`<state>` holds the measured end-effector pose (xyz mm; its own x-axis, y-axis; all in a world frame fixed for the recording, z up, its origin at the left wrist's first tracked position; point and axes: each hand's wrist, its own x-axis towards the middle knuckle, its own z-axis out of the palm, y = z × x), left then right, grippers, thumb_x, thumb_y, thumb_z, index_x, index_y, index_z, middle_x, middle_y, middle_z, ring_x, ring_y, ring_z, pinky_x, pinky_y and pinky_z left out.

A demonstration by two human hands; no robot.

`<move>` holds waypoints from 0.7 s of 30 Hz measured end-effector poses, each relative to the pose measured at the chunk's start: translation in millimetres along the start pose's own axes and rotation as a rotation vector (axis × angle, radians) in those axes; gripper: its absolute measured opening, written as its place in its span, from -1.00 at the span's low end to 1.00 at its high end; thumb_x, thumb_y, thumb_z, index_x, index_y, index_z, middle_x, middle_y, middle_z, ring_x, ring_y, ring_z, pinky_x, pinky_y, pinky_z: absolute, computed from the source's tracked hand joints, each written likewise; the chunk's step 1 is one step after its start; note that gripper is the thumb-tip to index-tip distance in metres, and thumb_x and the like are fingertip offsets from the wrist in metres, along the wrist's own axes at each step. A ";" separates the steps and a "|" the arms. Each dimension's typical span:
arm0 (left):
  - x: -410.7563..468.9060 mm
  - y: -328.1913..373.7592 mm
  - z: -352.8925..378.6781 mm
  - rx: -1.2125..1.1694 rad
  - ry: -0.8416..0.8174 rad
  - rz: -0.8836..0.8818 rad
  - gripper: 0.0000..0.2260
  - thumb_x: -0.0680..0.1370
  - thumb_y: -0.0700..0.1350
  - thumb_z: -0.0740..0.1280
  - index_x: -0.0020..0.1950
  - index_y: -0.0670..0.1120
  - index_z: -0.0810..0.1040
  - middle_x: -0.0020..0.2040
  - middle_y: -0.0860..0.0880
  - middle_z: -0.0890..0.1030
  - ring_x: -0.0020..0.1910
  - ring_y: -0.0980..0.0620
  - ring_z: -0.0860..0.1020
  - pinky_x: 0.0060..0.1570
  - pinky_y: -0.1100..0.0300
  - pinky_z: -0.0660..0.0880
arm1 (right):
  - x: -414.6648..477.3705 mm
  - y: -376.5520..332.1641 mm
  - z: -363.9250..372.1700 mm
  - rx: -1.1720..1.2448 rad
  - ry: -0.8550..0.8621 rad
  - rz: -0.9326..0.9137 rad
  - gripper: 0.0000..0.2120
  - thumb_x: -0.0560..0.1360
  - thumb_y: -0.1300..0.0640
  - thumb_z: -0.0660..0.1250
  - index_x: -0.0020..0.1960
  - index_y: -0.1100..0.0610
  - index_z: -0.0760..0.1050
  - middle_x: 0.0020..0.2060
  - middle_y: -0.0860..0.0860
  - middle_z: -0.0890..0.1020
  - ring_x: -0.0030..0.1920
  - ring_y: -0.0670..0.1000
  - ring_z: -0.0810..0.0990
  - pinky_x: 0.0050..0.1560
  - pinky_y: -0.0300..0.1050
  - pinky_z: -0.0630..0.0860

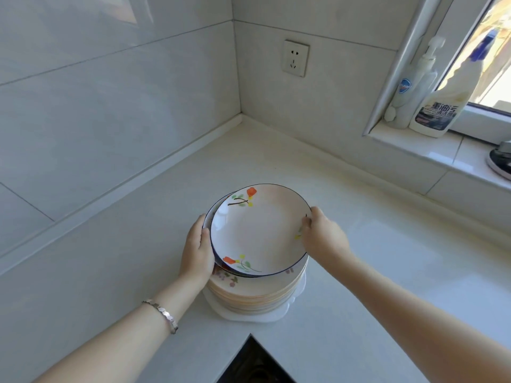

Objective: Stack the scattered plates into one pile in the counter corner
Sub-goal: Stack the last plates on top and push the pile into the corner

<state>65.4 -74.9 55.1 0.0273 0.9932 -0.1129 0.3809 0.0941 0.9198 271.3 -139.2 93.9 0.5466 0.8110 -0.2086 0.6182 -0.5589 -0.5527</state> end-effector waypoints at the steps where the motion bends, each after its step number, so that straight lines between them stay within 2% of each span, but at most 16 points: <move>1: -1.5 1.0 -0.5 -0.026 0.014 -0.002 -0.64 0.64 -0.16 0.00 0.41 -0.08 0.37 0.38 0.00 0.43 0.37 0.03 0.36 0.35 0.19 0.27 | 0.4 -2.5 0.1 -0.107 -0.022 -0.009 -0.82 0.59 0.12 -0.03 0.01 0.19 0.29 -0.04 0.20 0.61 -0.18 0.16 0.43 -0.22 -0.10 0.33; 2: -3.1 2.7 -0.9 -0.062 0.016 -0.026 -0.65 0.64 -0.15 -0.01 0.36 -0.07 0.42 0.32 -0.01 0.47 0.29 0.03 0.41 0.26 0.22 0.30 | 1.6 -4.8 0.7 -0.173 -0.050 -0.017 -0.83 0.59 0.12 -0.04 -0.02 0.18 0.27 -0.03 0.19 0.62 -0.17 0.17 0.44 -0.22 -0.12 0.30; 4: -3.3 3.8 -1.8 -0.143 -0.011 -0.118 -0.65 0.65 -0.05 -0.04 0.20 -0.02 0.51 0.19 -0.06 0.56 0.16 0.00 0.47 0.12 0.20 0.34 | 3.7 -9.1 2.0 -0.241 -0.095 -0.038 -0.79 0.58 0.12 -0.02 0.06 0.19 0.33 0.03 0.17 0.60 -0.10 0.18 0.49 -0.20 -0.13 0.30; 6: -1.3 4.1 -3.6 -0.210 -0.041 -0.204 -0.61 0.65 0.06 -0.08 0.10 0.02 0.53 0.08 -0.05 0.59 0.10 -0.02 0.50 -0.01 0.19 0.39 | 5.6 -9.9 4.5 -0.209 -0.116 -0.047 -0.72 0.57 0.15 0.02 0.17 0.24 0.37 0.14 0.17 0.50 0.08 0.19 0.48 -0.11 -0.12 0.35; 8: 0.2 5.4 -5.6 -0.270 -0.085 -0.193 -0.61 0.61 0.12 -0.05 0.13 0.06 0.54 0.11 0.01 0.60 0.14 0.01 0.52 0.00 0.20 0.44 | 10.3 -8.1 7.7 -0.125 -0.131 -0.059 -0.65 0.53 0.19 0.08 0.30 0.24 0.32 0.29 0.17 0.35 0.30 0.19 0.32 0.13 -0.06 0.35; 10: 1.6 7.9 -5.8 -0.257 -0.124 -0.178 -0.60 0.59 0.13 -0.01 0.23 0.04 0.50 0.19 0.02 0.57 0.19 0.01 0.50 0.09 0.16 0.40 | 15.8 -7.4 11.5 0.031 -0.198 -0.041 -0.45 0.50 0.17 0.14 0.47 0.14 0.12 0.41 0.11 0.20 0.39 0.18 0.22 0.33 0.00 0.28; 11: 1.2 9.9 -5.2 -0.240 -0.122 -0.190 -0.63 0.61 0.09 -0.01 0.24 0.00 0.48 0.19 0.01 0.56 0.17 0.01 0.49 0.10 0.16 0.36 | 17.4 -7.9 13.4 0.156 -0.235 -0.016 -0.39 0.50 0.14 0.14 0.51 0.08 0.04 0.43 0.10 0.17 0.35 0.18 0.32 0.31 0.01 0.35; 12: 0.7 10.6 -4.1 -0.219 -0.113 -0.198 -0.67 0.63 0.03 -0.02 0.23 -0.01 0.46 0.17 -0.01 0.54 0.14 0.01 0.48 0.09 0.17 0.32 | 18.3 -7.8 15.8 0.283 -0.254 0.004 -0.39 0.51 0.13 0.12 0.52 0.04 0.01 0.43 0.09 0.18 0.21 0.18 0.46 0.16 -0.02 0.48; 13: -0.6 11.8 -2.8 -0.190 -0.104 -0.189 -0.69 0.64 -0.02 -0.02 0.24 -0.01 0.44 0.16 -0.02 0.52 0.13 0.01 0.46 0.09 0.19 0.30 | 17.4 -8.0 17.5 0.374 -0.255 0.011 -0.41 0.52 0.14 0.10 0.52 0.02 0.01 0.41 0.09 0.20 0.05 0.15 0.54 -0.07 -0.10 0.54; 14: -2.0 12.7 -1.9 -0.169 -0.098 -0.176 -0.69 0.65 -0.06 -0.03 0.26 -0.01 0.43 0.18 -0.03 0.51 0.13 0.01 0.45 0.10 0.20 0.29 | 17.6 -6.7 19.9 0.405 -0.250 0.001 -0.43 0.53 0.17 0.06 0.51 0.02 0.03 0.40 0.10 0.21 0.00 0.13 0.54 -0.23 -0.18 0.49; 15: -2.7 13.5 -1.8 -0.156 -0.094 -0.165 -0.69 0.65 -0.07 -0.03 0.28 -0.01 0.42 0.20 -0.03 0.50 0.15 0.01 0.44 0.11 0.21 0.29 | 17.9 -5.4 20.7 0.397 -0.250 -0.020 -0.45 0.53 0.20 0.04 0.50 0.02 0.05 0.40 0.11 0.22 0.06 0.12 0.51 -0.26 -0.21 0.43; 18: -2.0 15.0 -4.2 -0.135 -0.132 -0.156 -0.71 0.65 -0.05 -0.04 0.29 0.04 0.37 0.21 0.05 0.46 0.18 0.08 0.41 0.14 0.23 0.26 | 25.1 0.9 18.7 0.406 -0.304 -0.072 -0.48 0.56 0.19 0.04 0.50 0.02 0.05 0.42 0.09 0.22 0.26 0.10 0.38 -0.01 -0.21 0.41; 20: 1.1 10.2 -7.7 -0.143 -0.188 -0.160 -0.64 0.64 0.04 -0.01 0.42 0.06 0.29 0.31 0.12 0.41 0.27 0.12 0.38 0.22 0.21 0.27 | 28.1 10.1 17.3 0.533 -0.380 -0.062 -0.46 0.58 0.01 0.10 0.52 -0.01 0.03 0.47 0.02 0.18 0.41 0.04 0.27 0.31 -0.10 0.32; 21: 1.8 6.5 -9.6 -0.170 -0.194 -0.170 -0.60 0.62 0.10 0.02 0.46 0.11 0.21 0.35 0.16 0.36 0.31 0.14 0.36 0.26 0.20 0.27 | 26.3 15.8 16.0 0.627 -0.422 -0.005 -0.37 0.53 -0.17 0.13 0.52 -0.04 0.01 0.49 -0.03 0.16 0.46 0.01 0.21 0.43 -0.06 0.21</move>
<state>59.1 -71.8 64.4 0.1589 0.9321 -0.3256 0.2353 0.2846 0.9293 286.4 -124.0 66.7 0.2042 0.8811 -0.4266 0.1136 -0.4541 -0.8837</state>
